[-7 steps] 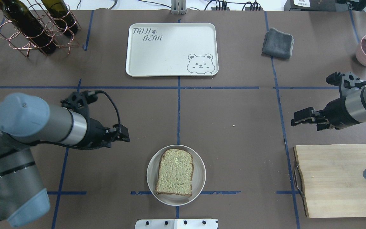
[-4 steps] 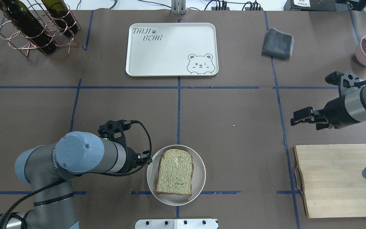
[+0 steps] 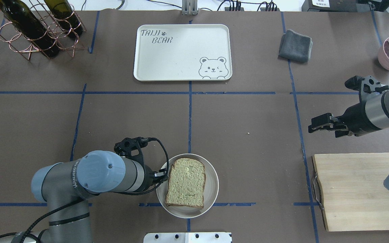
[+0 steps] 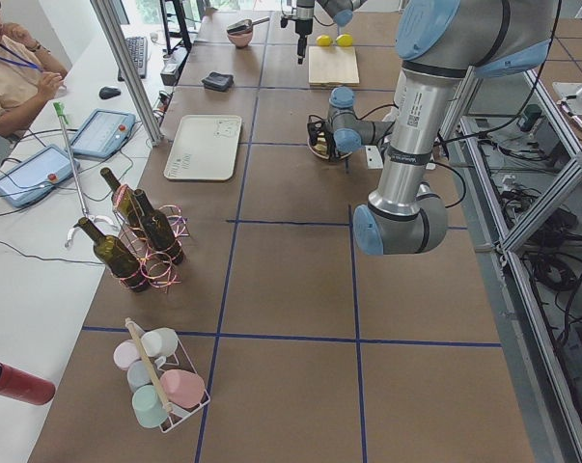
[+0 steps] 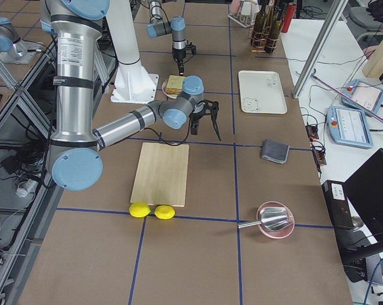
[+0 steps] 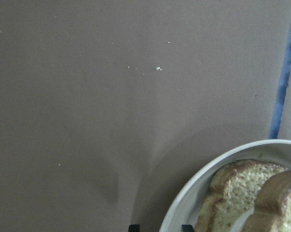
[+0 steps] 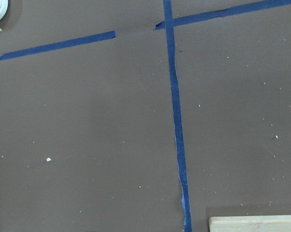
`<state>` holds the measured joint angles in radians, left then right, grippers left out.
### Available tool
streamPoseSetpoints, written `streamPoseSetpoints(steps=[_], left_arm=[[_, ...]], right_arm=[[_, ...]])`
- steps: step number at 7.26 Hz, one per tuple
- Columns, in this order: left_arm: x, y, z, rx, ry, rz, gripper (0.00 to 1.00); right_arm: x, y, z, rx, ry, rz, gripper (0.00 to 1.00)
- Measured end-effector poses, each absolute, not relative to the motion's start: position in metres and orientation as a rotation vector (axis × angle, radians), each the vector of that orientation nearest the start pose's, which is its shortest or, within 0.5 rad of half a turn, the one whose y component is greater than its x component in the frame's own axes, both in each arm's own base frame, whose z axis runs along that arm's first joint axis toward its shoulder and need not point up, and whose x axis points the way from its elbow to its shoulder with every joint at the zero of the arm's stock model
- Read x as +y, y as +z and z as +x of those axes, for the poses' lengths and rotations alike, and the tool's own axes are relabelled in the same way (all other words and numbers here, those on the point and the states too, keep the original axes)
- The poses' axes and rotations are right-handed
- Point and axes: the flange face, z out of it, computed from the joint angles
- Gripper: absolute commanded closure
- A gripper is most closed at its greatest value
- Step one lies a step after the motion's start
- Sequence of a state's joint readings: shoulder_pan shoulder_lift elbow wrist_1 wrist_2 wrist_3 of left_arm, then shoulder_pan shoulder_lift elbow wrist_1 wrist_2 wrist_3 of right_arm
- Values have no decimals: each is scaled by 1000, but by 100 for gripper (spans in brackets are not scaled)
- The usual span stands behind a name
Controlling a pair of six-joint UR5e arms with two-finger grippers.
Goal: Make sandwich and place on tray
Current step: 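Grasp the rim of the white plate with the left gripper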
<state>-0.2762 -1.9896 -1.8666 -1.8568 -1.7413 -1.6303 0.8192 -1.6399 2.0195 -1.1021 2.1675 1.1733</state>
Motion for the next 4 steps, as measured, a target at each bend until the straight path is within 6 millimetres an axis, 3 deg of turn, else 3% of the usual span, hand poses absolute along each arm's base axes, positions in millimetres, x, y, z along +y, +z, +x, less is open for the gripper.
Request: streamPoseSetpoints(steps=[4], left_arm=[[-259, 268, 563, 1002, -191, -66, 63]], right_arm=[[-392, 424, -261, -994, 132, 11, 0]])
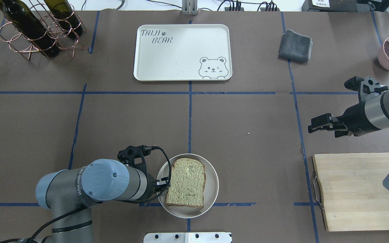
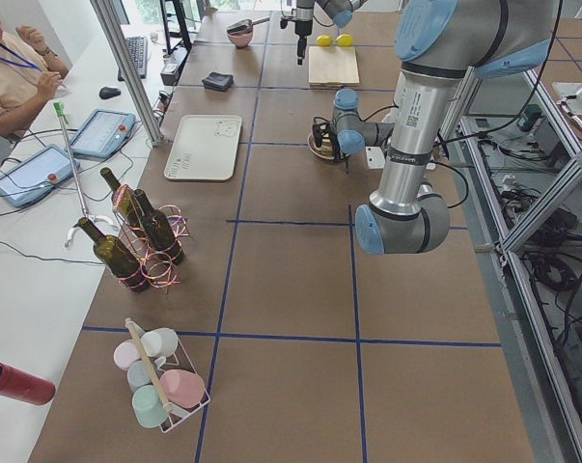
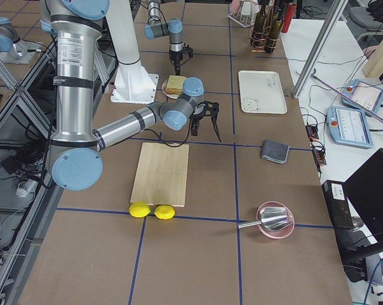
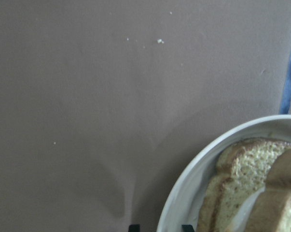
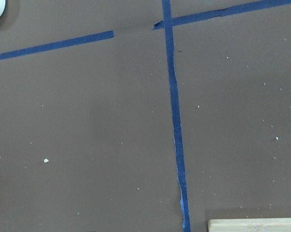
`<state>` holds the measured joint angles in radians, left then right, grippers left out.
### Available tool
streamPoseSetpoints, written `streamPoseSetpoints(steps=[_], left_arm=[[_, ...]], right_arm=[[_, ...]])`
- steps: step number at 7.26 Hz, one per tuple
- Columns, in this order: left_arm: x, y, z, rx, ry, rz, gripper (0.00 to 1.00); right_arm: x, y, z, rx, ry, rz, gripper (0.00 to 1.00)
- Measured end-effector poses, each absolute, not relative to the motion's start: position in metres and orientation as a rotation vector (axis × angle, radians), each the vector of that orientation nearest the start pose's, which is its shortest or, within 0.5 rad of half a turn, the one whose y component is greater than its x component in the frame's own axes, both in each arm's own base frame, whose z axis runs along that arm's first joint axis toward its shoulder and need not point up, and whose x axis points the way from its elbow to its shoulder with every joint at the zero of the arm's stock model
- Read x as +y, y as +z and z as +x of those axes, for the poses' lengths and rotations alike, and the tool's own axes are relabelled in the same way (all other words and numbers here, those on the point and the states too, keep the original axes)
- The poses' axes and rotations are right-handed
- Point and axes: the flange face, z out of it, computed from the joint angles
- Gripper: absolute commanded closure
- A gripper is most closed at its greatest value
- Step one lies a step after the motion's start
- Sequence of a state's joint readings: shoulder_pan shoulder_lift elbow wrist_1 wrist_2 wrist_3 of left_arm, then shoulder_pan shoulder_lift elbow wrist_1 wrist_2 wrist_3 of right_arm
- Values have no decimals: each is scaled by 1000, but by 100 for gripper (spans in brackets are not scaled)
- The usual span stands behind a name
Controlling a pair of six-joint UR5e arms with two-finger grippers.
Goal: Make sandwich and place on tray
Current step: 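Grasp the rim of the white plate with the left gripper, then carry the plate with the left gripper onto the white tray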
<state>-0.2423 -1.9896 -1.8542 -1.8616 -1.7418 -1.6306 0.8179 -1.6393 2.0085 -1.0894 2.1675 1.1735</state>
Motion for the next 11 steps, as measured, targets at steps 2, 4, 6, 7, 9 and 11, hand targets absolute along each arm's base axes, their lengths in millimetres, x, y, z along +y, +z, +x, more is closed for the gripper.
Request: streamPoseSetpoints(steps=[2, 4, 6, 7, 9, 11], left_arm=[[-256, 269, 566, 1000, -186, -70, 74], [-255, 269, 567, 999, -184, -72, 86], [-255, 268, 567, 1000, -184, -72, 100], [-255, 266, 567, 1004, -183, -72, 100], [-255, 258, 566, 1019, -187, -73, 100], [-255, 247, 564, 1054, -233, -101, 100]], right_arm=[[-392, 424, -261, -995, 131, 11, 0], [-392, 424, -261, -995, 131, 11, 0], [-392, 424, -261, -995, 131, 10, 0], [-392, 425, -262, -995, 131, 10, 0], [-392, 425, -262, -995, 131, 9, 0], [-391, 425, -261, -996, 130, 5, 0]])
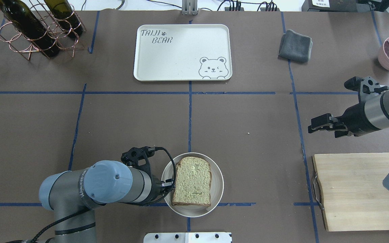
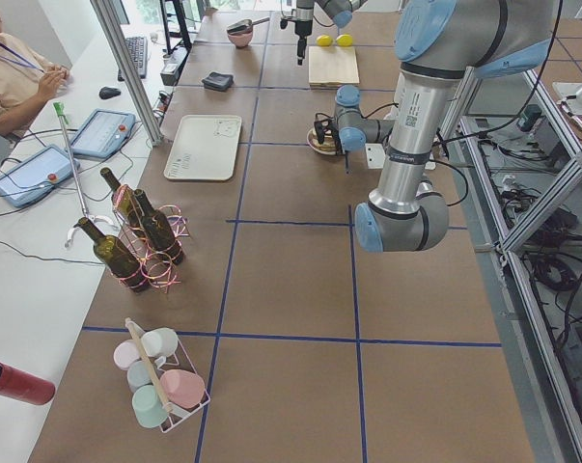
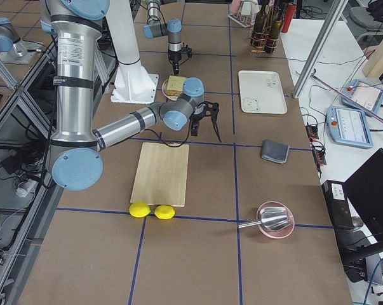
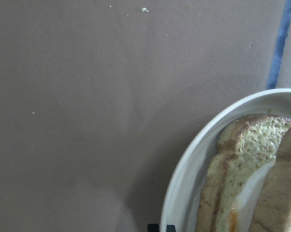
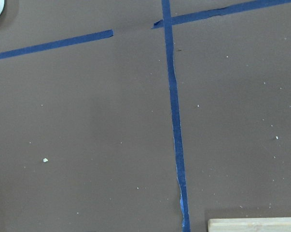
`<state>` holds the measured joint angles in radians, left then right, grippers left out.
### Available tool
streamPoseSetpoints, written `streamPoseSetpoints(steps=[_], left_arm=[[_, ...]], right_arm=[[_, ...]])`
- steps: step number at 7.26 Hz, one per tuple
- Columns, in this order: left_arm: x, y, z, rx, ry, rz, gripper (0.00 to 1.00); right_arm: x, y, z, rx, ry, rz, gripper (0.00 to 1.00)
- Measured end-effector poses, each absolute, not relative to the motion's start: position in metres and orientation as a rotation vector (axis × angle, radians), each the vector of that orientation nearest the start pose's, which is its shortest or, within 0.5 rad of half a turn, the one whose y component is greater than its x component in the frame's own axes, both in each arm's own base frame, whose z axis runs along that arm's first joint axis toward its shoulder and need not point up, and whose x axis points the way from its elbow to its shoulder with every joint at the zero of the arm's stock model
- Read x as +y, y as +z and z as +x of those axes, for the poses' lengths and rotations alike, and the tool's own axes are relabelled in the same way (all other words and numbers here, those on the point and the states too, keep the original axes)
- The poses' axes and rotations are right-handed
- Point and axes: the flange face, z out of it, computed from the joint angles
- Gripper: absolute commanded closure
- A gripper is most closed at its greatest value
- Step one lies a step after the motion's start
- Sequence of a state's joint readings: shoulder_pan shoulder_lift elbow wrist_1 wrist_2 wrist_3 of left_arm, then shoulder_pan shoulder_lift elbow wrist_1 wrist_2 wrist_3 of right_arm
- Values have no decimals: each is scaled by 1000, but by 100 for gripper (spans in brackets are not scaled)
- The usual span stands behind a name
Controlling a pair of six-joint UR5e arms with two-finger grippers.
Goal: Make sandwich and place on tray
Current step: 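Carry the plate with the left gripper onto the white tray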
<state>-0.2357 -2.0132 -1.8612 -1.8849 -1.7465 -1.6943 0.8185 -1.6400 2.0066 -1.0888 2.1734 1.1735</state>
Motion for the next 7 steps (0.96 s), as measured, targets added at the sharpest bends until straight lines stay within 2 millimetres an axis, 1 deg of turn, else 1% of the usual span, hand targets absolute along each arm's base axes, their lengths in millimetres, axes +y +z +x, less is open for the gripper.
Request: streamPoseSetpoints(steps=[2, 3, 4, 5, 6, 7], left_arm=[[-254, 233, 563, 1133, -295, -144, 100], [-257, 228, 562, 1162, -330, -162, 100], [-269, 222, 557, 1181, -388, -178, 100], [-288, 215, 550, 1196, -464, -192, 100], [-315, 206, 546, 1207, -549, -201, 100], [-345, 202, 545, 1205, -632, -202, 100]], right_arm=[[-390, 426, -259, -1000, 128, -5, 0], [-389, 426, -255, -1000, 133, -4, 0], [-387, 428, -247, -1001, 141, -3, 0], [-382, 436, -237, -1002, 149, 0, 0], [-372, 446, -226, -1011, 153, 9, 0], [-360, 458, -213, -1027, 154, 21, 0]])
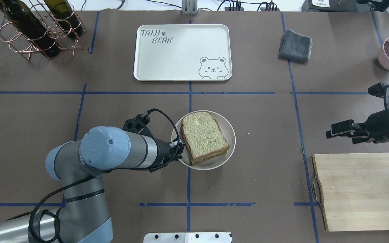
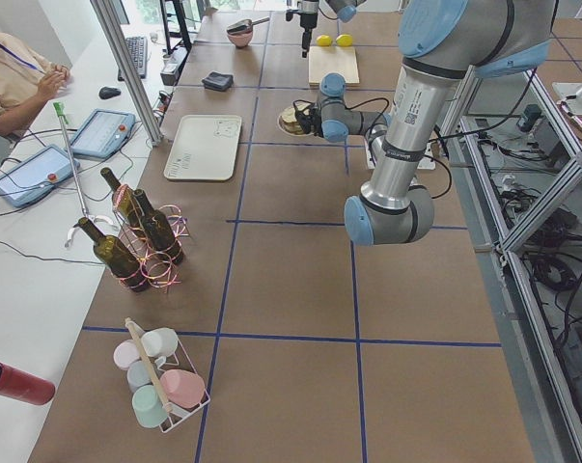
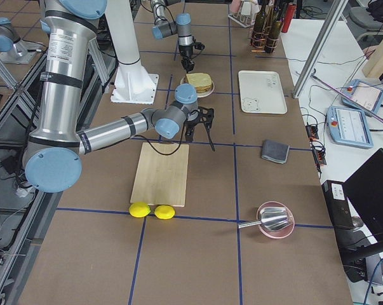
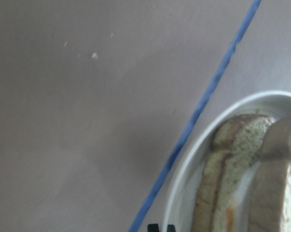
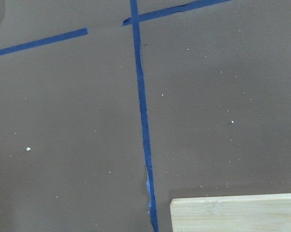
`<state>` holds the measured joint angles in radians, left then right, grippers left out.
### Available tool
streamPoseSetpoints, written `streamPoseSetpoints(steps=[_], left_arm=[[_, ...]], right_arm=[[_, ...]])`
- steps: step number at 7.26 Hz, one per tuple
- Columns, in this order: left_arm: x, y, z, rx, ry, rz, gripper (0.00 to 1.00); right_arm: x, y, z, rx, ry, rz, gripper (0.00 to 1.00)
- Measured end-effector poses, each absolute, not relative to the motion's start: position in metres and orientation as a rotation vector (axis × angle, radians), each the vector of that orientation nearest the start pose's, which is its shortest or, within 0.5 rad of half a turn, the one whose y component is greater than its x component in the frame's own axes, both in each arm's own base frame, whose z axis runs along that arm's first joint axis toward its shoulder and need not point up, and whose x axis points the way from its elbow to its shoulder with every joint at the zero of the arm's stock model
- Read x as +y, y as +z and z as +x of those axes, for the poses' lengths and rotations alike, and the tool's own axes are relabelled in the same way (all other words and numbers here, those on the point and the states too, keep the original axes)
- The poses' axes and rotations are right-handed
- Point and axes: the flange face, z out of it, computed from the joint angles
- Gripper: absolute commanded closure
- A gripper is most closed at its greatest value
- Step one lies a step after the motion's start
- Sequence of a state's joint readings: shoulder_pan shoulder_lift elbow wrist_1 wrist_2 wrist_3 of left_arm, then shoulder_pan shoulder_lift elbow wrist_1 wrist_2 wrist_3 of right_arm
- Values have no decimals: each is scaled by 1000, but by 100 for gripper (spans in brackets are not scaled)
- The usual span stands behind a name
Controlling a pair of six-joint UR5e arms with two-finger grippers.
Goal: Make sandwich and place on tray
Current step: 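Carry the plate with the left gripper onto the white tray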
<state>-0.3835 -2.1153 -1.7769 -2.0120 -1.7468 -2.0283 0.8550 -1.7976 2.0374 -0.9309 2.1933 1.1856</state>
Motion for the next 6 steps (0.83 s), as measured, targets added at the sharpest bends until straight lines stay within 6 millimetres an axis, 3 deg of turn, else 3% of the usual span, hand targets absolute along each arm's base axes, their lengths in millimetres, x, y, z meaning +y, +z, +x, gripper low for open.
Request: streamPoseSetpoints(steps=[3, 4, 6], left_arm=[[-457, 203, 575, 1149, -916, -229, 100], [-495, 200, 588, 1149, -971, -222, 100], [-561, 205, 592, 1174, -1053, -196, 100]], right_arm=[[-321, 489, -176, -1070, 143, 56, 0], [-317, 492, -173, -1074, 141, 59, 0], [-315, 494, -172, -1075, 140, 60, 0]])
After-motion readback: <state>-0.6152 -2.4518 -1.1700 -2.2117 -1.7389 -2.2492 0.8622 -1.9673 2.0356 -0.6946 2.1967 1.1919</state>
